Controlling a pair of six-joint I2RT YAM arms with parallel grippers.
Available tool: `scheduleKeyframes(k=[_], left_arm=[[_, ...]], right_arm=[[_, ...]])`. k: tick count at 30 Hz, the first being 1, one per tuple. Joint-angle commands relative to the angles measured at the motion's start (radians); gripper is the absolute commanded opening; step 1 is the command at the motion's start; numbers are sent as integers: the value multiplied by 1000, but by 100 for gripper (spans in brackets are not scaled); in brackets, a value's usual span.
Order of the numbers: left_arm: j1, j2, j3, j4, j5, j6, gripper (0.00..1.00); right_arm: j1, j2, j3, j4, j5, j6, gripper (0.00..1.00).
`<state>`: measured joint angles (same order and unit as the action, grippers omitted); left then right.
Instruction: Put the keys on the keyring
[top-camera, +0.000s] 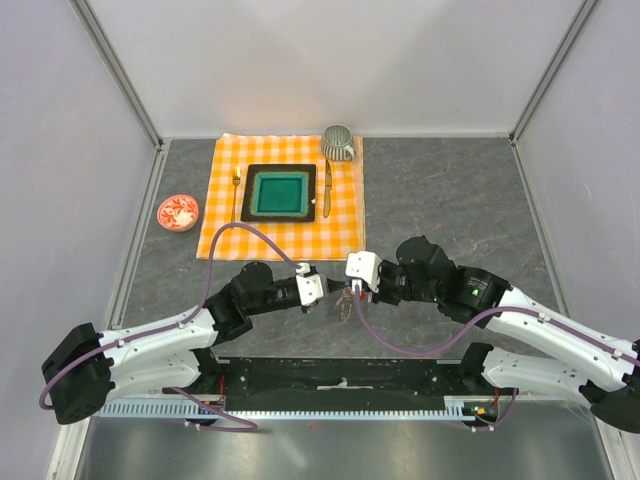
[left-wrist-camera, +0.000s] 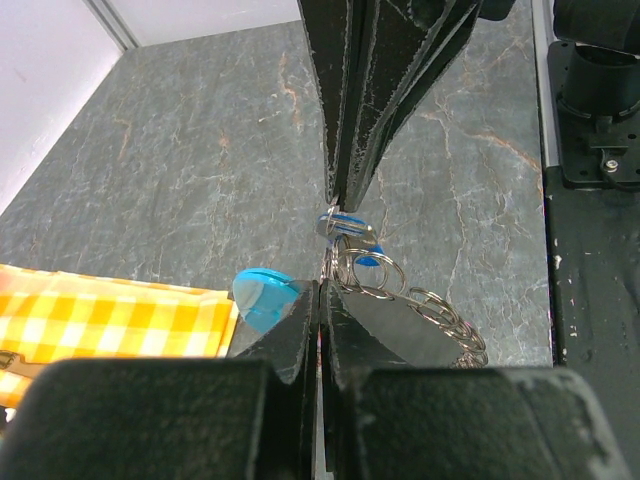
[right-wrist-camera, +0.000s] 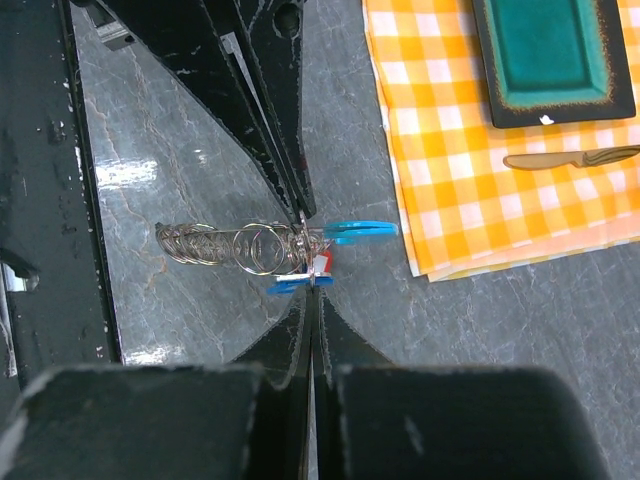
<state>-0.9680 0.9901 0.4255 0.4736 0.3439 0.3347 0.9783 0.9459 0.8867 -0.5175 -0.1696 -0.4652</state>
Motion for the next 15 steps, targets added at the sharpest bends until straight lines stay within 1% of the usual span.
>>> scheduleKeyframes(k=[1,15], left_arm=[[2,-25,25,92,29,-6,2],[2,-27,33,80,37,23,2]], right_arm=[[5,2,12,11,15,-6,0],[13,11,24,-4,-8,-26,0]])
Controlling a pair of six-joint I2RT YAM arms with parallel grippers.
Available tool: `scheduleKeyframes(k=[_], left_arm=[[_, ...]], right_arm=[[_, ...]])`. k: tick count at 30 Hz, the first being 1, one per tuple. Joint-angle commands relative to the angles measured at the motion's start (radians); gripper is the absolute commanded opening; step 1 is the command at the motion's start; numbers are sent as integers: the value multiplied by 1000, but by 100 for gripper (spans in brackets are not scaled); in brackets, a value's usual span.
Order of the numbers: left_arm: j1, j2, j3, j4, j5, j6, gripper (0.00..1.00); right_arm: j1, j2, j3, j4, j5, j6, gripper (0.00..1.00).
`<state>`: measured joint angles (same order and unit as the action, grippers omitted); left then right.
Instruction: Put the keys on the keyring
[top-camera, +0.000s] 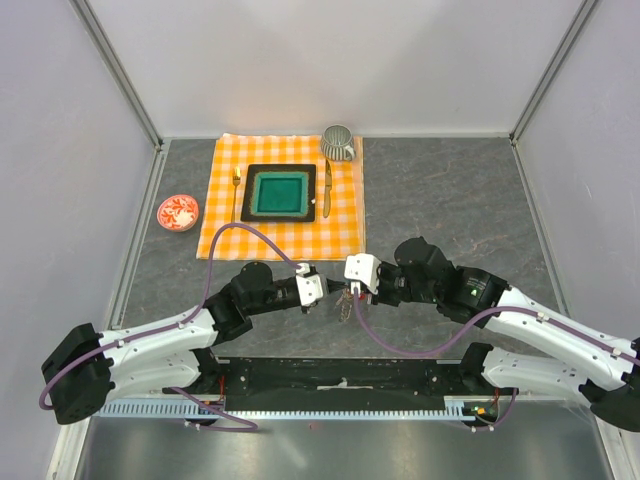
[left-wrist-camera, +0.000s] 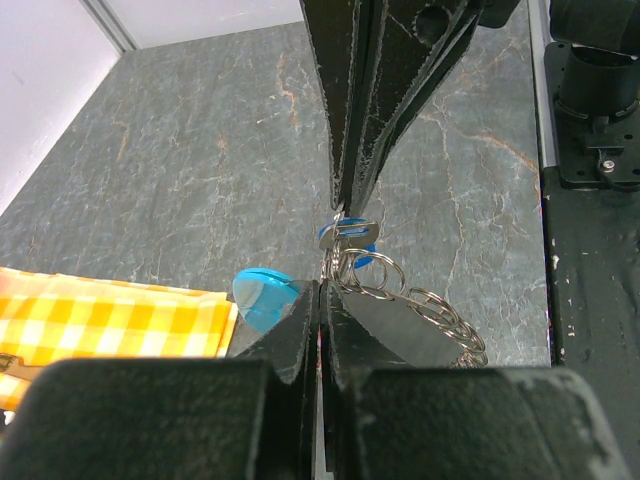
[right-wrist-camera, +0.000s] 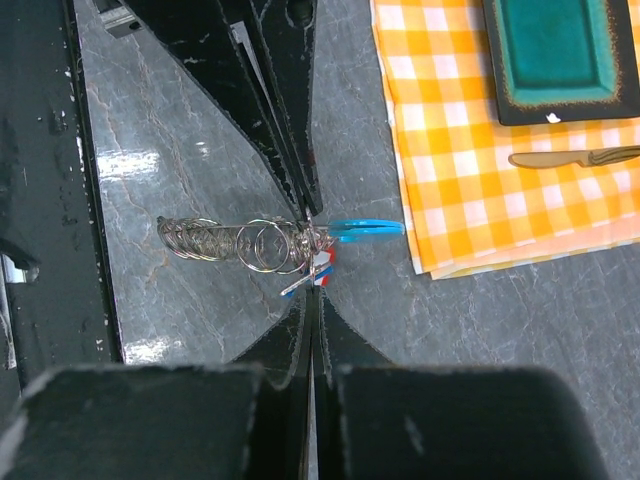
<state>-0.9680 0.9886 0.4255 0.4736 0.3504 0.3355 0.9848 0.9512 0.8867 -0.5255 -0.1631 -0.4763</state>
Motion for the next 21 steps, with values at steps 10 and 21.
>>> scheduleKeyframes(k=[10,21], left_arm=[[2,-28,35,73,38,23,2],[0,-25,33,73,44,23,2]], right_arm=[[12,15,31,1,11,-16,0],[12,11,29,27,45,1,0]])
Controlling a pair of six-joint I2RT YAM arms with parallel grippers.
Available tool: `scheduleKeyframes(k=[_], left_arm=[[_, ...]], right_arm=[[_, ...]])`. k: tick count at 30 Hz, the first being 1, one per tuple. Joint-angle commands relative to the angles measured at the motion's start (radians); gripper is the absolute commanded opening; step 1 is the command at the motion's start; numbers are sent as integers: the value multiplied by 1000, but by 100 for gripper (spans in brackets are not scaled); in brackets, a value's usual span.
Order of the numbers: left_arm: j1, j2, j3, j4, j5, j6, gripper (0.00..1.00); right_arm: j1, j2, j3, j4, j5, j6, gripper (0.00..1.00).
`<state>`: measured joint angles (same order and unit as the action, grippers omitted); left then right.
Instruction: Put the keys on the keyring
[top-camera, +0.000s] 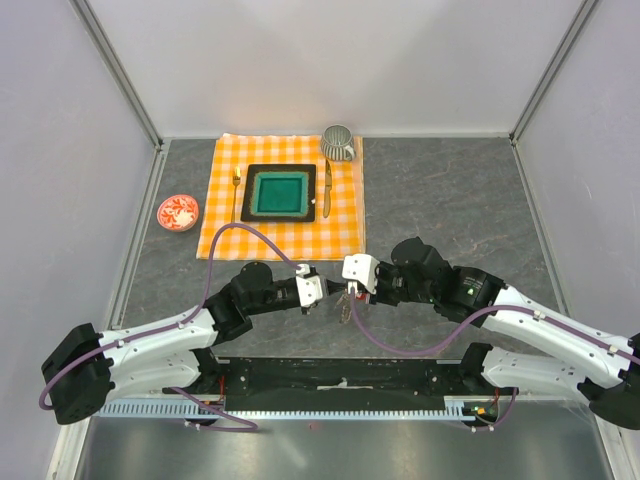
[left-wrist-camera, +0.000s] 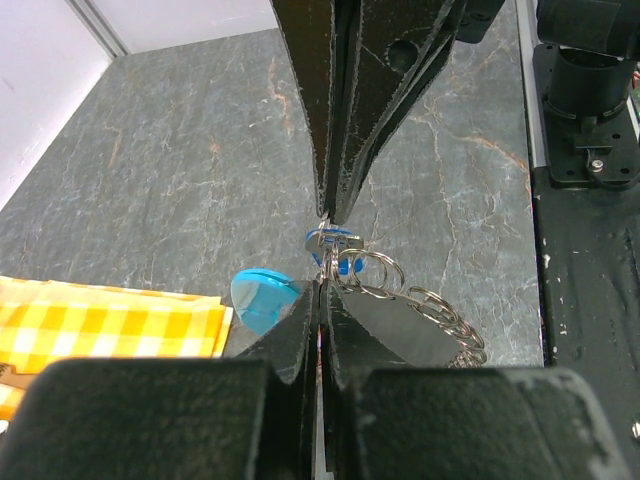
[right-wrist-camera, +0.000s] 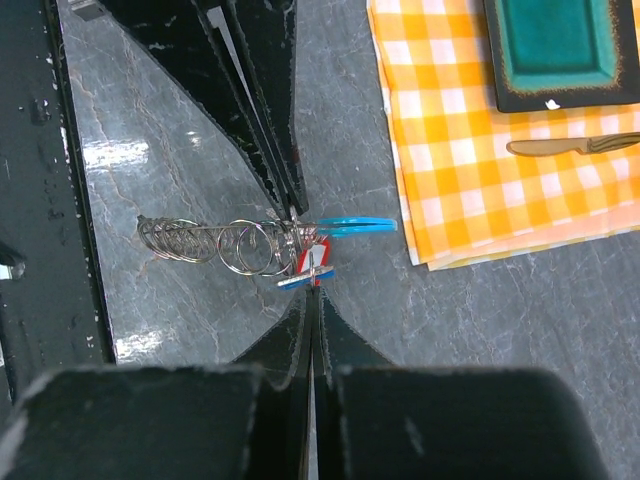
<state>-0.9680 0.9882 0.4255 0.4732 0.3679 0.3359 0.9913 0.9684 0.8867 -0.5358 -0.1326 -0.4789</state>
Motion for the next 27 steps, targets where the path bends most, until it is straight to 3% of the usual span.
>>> scheduleKeyframes(k=[1,27], left_arm=[[2,-25,33,73,26,23,2],[2,-13,38,74,-9,14,2]], right_arm=[[4,-7,29,40,7,3,0],[7,-16,24,37,-19,-3,0]])
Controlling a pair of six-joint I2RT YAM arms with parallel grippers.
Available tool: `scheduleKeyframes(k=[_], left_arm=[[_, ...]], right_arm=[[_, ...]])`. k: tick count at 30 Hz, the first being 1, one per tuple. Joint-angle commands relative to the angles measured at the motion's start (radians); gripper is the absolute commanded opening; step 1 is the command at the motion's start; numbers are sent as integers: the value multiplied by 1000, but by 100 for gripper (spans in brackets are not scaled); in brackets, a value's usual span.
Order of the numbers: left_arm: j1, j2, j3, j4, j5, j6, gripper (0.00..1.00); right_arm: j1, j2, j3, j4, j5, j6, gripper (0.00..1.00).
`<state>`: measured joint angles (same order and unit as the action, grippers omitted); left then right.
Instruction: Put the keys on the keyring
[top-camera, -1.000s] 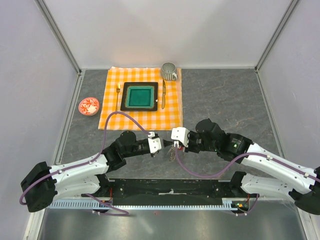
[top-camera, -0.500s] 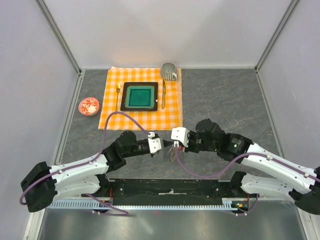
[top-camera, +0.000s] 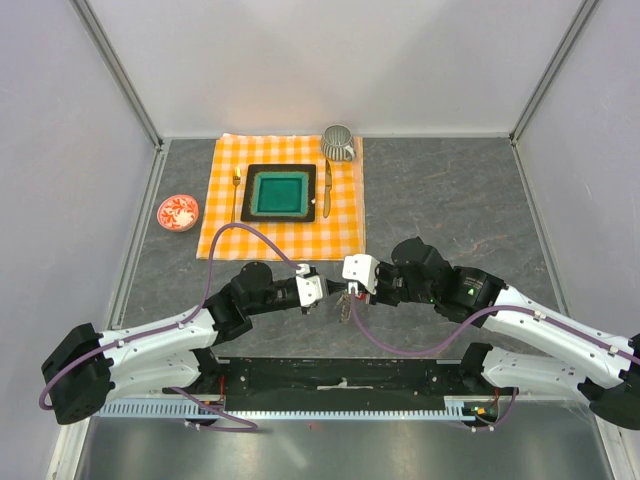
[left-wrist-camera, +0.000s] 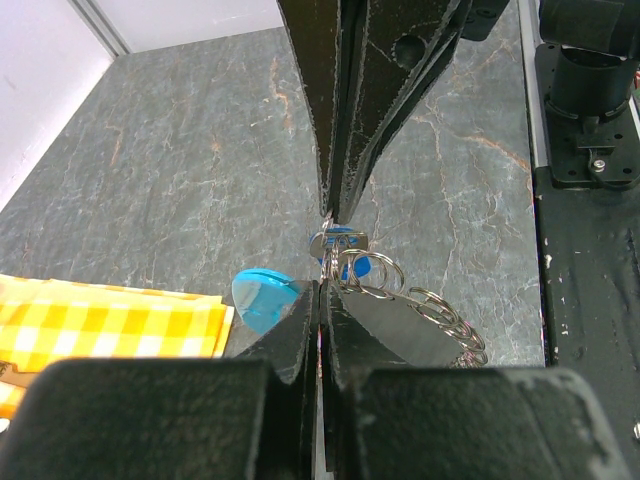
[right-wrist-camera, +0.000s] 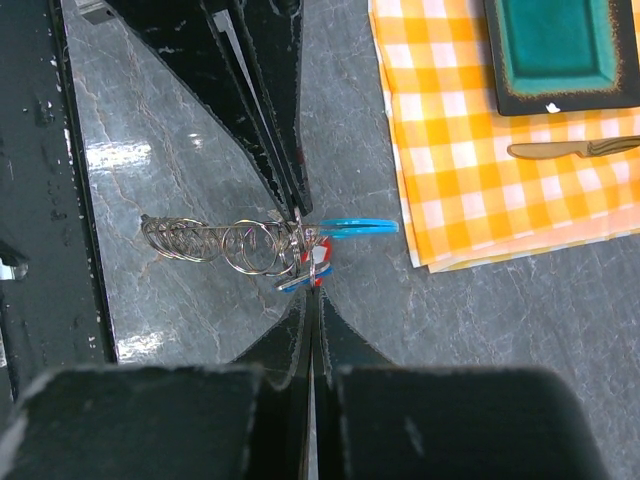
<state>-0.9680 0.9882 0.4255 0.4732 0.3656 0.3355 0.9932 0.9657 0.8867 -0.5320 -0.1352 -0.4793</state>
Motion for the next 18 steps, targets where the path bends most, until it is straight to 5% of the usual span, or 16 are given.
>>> scheduleKeyframes(k=[1,18], left_arm=[[2,-14,38,74,-7,16,2],[2,-5,42,77,-4,14,2]], right_arm=[[5,-13,26,33,-17,-4,0],[5,-12,26,35,-26,-5,0]])
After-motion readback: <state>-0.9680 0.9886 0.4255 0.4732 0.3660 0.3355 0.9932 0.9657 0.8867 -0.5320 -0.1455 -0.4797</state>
